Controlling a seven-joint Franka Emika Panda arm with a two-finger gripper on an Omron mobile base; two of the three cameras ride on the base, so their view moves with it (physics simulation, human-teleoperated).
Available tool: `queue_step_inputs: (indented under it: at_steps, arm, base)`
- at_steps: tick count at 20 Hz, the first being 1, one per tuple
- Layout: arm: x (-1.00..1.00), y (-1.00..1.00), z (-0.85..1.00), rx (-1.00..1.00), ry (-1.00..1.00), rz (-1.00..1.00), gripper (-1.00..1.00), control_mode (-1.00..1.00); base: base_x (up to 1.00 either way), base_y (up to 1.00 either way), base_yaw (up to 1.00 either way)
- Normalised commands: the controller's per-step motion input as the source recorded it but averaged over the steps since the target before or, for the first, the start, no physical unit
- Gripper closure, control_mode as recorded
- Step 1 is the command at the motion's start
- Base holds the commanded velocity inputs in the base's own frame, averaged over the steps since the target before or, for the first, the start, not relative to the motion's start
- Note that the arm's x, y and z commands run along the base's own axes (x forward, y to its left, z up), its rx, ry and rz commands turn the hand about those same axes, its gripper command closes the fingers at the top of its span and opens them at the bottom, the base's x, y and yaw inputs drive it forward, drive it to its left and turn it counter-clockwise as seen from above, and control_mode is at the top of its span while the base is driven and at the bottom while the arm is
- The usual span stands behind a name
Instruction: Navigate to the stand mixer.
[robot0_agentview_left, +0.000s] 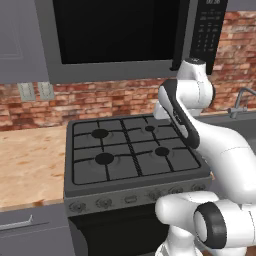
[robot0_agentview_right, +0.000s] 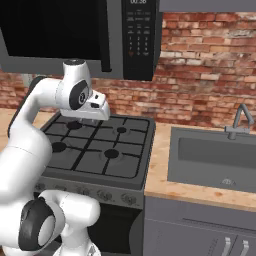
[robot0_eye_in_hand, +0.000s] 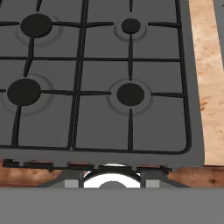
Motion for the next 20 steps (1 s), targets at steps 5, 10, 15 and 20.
queue_step_inputs:
  at_steps: [5,10,15,20]
  arm:
    - [-0.78,0.0,0.0,0.0,-0.1,0.0,-1.0,-1.0]
    - [-1.0,0.0,-0.09,-0.05,-0.08,-0.02,-1.0,-1.0]
    - [-1.0,0.0,-0.08,-0.01,-0.04,-0.05,-1.0,-1.0]
    - [-0.93,-0.07,-0.19,0.0,-0.08,-0.07,-1.0,-1.0]
  base:
    - [0.0,0.0,0.0]
    - [0.0,0.0,0.0]
    - [0.0,0.0,0.0]
    - [0.0,0.0,0.0]
